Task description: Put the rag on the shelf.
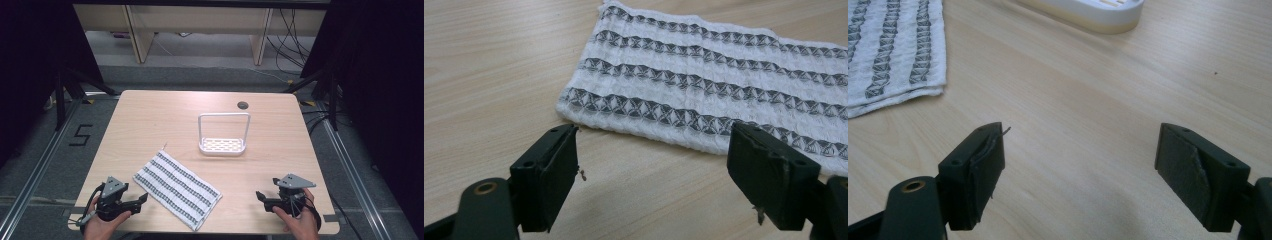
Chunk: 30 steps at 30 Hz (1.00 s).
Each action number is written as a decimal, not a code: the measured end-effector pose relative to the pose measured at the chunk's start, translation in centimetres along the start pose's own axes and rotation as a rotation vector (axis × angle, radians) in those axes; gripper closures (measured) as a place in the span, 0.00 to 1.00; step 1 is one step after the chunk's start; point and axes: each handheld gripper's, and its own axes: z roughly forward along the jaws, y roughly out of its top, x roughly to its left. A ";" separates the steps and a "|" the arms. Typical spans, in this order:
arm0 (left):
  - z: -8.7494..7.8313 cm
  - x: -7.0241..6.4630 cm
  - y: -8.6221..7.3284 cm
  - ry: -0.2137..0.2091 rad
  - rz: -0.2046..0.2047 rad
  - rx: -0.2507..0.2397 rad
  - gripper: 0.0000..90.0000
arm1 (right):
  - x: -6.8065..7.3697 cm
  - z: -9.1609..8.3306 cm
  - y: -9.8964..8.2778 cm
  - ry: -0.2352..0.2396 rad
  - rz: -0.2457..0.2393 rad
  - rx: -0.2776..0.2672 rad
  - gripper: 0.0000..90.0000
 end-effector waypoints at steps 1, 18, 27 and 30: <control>0.0 0.0 0.0 0.000 0.001 0.000 0.22 | 0.0 0.0 0.0 -0.002 0.000 0.000 0.23; -0.1 -1.0 0.1 -0.066 -0.016 -0.021 0.22 | 0.6 -0.2 0.4 0.029 0.014 -0.021 0.28; -0.3 -3.4 0.1 -0.136 0.008 -0.025 0.22 | 2.2 0.6 1.3 0.054 -0.044 -0.026 0.34; -0.4 -4.2 -0.1 -0.162 0.019 -0.021 0.23 | 2.7 0.9 1.7 0.074 -0.069 -0.022 0.35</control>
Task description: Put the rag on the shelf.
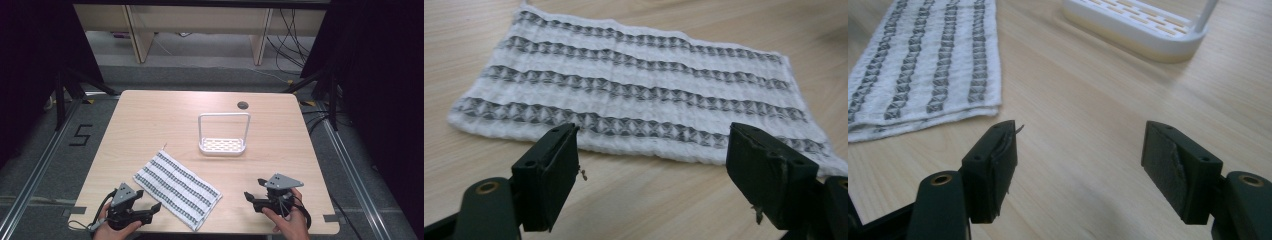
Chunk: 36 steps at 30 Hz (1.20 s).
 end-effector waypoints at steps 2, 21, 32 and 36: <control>0.1 -0.4 -0.1 -0.018 0.006 0.003 0.23 | 0.4 0.3 0.3 0.009 -0.008 0.004 0.36; 1.8 -5.1 -0.1 -0.175 0.171 0.100 0.29 | 2.8 3.0 1.9 0.080 -0.084 0.045 0.43; 3.2 -7.7 -0.5 -0.221 0.217 0.122 0.31 | 3.9 4.6 2.7 0.122 -0.125 0.077 0.46; 3.6 -8.4 -0.4 -0.231 0.220 0.110 0.32 | 4.3 4.9 2.9 0.127 -0.134 0.088 0.47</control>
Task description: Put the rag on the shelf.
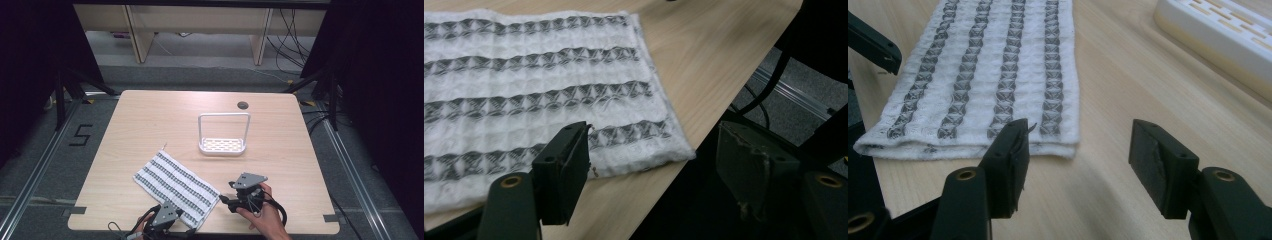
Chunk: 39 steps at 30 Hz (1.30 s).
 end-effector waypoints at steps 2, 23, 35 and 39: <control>0.3 -0.3 0.2 -0.007 0.007 0.004 0.34 | 0.2 0.3 0.1 0.002 -0.001 0.008 0.48; 1.8 -1.2 0.4 0.007 0.125 0.060 0.55 | 0.8 3.0 1.0 0.032 -0.035 0.066 0.53; 2.1 -0.7 0.2 0.009 0.155 0.075 0.73 | 1.0 3.9 1.0 0.046 -0.028 0.125 0.65; 2.1 -0.4 0.2 0.008 0.159 0.064 0.84 | 0.8 4.0 0.9 0.045 -0.042 0.121 0.77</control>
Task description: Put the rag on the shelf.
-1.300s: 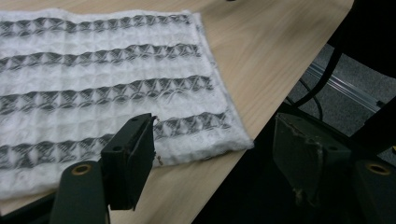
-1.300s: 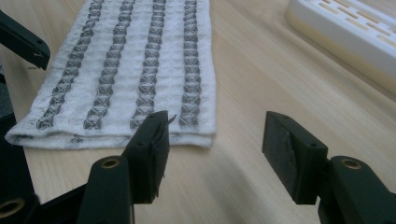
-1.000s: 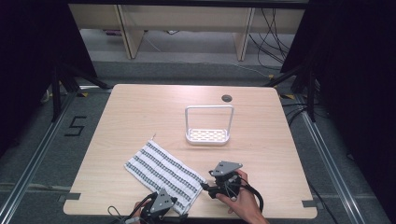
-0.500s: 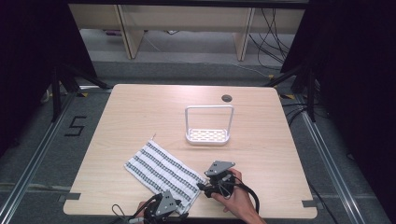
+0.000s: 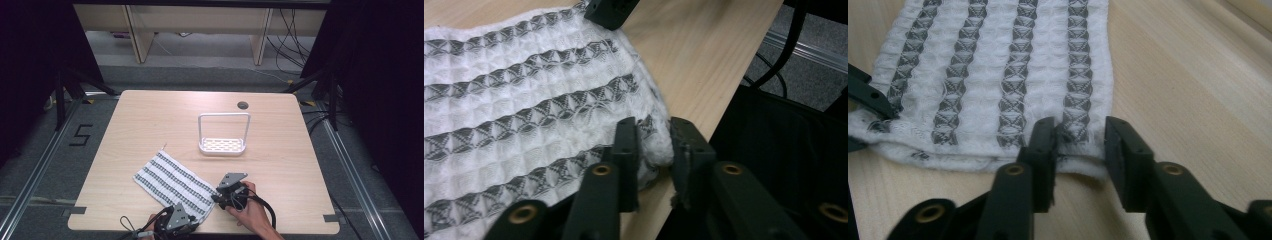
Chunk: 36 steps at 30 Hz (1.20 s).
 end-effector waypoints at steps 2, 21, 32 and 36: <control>0.0 0.2 0.1 0.001 0.025 -0.001 0.87 | 0.0 0.0 0.0 0.002 0.013 0.001 0.83; -1.6 0.8 0.9 -0.015 0.006 -0.068 0.94 | 0.0 -1.9 0.9 0.065 0.059 -0.099 0.95; -6.8 1.3 5.5 -0.062 -0.034 -0.236 0.94 | -0.4 -6.7 3.4 0.104 0.091 -0.248 0.96; -9.0 1.9 7.7 -0.058 -0.009 -0.274 0.94 | -0.7 -8.8 5.0 0.101 0.072 -0.282 0.96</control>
